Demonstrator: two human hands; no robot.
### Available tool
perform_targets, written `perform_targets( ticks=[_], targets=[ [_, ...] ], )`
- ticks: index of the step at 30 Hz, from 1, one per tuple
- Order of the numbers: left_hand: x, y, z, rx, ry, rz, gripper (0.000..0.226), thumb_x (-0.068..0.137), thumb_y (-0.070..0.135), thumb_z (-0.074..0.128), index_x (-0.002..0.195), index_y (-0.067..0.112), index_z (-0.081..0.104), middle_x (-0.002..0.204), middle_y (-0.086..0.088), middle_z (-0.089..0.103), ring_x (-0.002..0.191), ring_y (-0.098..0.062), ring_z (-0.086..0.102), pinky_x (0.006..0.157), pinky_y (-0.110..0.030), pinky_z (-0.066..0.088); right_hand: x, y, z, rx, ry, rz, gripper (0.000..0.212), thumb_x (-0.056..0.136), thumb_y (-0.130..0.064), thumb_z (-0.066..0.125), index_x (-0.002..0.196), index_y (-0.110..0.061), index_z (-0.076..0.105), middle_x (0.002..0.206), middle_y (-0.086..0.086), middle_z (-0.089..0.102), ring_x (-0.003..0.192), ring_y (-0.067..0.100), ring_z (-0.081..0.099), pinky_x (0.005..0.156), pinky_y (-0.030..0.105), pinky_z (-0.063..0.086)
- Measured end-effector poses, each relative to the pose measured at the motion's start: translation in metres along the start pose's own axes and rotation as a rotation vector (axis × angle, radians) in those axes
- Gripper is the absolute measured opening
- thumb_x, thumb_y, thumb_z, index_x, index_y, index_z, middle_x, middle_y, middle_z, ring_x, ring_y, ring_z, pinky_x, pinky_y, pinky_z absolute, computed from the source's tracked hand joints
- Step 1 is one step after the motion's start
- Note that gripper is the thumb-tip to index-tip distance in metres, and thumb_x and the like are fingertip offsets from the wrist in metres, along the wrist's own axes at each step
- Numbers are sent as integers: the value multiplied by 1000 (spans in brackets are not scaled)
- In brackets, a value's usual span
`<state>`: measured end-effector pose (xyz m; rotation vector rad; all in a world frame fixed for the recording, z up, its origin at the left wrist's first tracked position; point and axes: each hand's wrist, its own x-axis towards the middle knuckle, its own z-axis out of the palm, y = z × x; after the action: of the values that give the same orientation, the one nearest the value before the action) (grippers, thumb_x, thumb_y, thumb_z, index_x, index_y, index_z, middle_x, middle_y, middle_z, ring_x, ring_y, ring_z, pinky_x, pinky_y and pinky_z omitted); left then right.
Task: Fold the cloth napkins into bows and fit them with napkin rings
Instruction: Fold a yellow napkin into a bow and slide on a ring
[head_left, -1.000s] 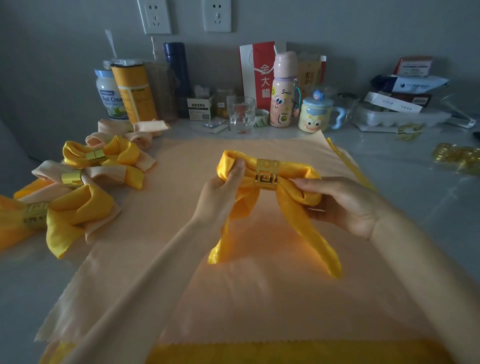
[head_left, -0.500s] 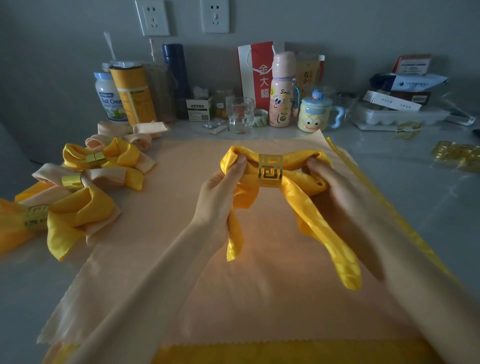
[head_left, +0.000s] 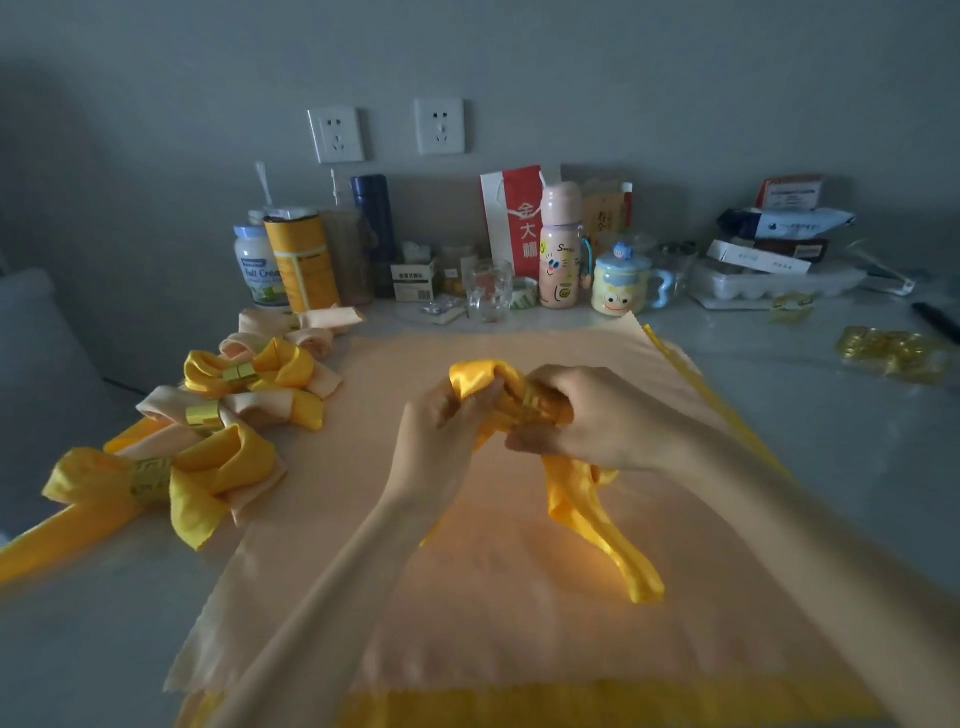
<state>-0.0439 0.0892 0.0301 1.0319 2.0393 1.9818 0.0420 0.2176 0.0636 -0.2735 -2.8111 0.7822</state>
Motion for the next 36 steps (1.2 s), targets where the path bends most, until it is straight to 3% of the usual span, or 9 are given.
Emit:
perform_targets(
  ticks=[3, 7, 11, 13, 16, 22, 25, 33, 36],
  targets=[
    [-9, 3, -14, -23, 81, -72, 26, 91, 25, 57, 68, 21, 66, 55, 14, 66, 53, 4, 58, 50, -10, 45, -2, -12, 10, -102, 91, -22, 45, 72, -44, 76, 103, -19, 55, 93, -3, 60, 85, 16, 57, 72, 32, 48],
    [-24, 8, -38, -93, 193, -212, 29, 90, 31, 59, 65, 18, 65, 55, 9, 66, 52, -1, 60, 51, -15, 47, -6, -33, 38, -190, 231, -96, 67, 70, -55, 72, 120, -21, 45, 108, -5, 51, 95, 15, 54, 71, 25, 37],
    [-40, 5, -83, -106, 329, -309, 36, 86, 47, 58, 72, 14, 58, 70, -7, 56, 64, -18, 52, 60, -29, 41, -14, -51, 48, 444, 51, 201, 77, 65, -64, 58, 125, -18, 45, 116, -3, 58, 101, 16, 61, 88, 31, 50],
    [-49, 4, -108, -106, 362, -329, 43, 79, 56, 58, 77, 13, 58, 78, -10, 55, 73, -24, 50, 67, -36, 40, -13, -58, 57, 787, -130, 302, 57, 71, -51, 65, 112, -12, 56, 102, 3, 68, 93, 21, 67, 88, 37, 53],
    [-62, 5, -139, -110, 400, -381, 36, 83, 49, 61, 70, 16, 59, 82, -12, 61, 81, -28, 58, 83, -45, 50, -5, -77, 81, 984, -161, 323, 19, 86, -22, 64, 98, -7, 63, 87, 7, 67, 84, 22, 65, 88, 40, 51],
    [-89, 4, -199, -115, 419, -483, 24, 84, 42, 64, 77, 20, 60, 82, -6, 68, 83, -27, 66, 87, -45, 53, 15, -131, 135, 1025, -75, 340, 11, 86, -17, 59, 81, -8, 63, 62, 5, 59, 58, 19, 56, 57, 30, 46],
    [-99, 0, -223, -57, 452, -464, 23, 86, 42, 61, 74, 23, 56, 77, -2, 63, 73, -20, 61, 75, -36, 52, 22, -148, 152, 784, -28, 260, 20, 83, -28, 66, 75, -11, 60, 65, 2, 58, 55, 11, 54, 46, 17, 42],
    [-105, -19, -253, 140, 504, -434, 31, 90, 43, 56, 72, 17, 57, 70, -1, 61, 63, -15, 59, 55, -24, 48, 41, -167, 185, 533, 105, 188, 35, 75, -32, 76, 97, -14, 56, 88, -3, 61, 79, 12, 58, 60, 21, 45],
    [-101, -18, -252, 136, 493, -422, 30, 91, 40, 55, 73, 15, 57, 69, 0, 60, 59, -10, 57, 42, -11, 43, 45, -163, 183, 513, 155, 114, 37, 74, -33, 77, 96, -12, 57, 90, -3, 60, 84, 14, 59, 65, 23, 47]
  ],
)
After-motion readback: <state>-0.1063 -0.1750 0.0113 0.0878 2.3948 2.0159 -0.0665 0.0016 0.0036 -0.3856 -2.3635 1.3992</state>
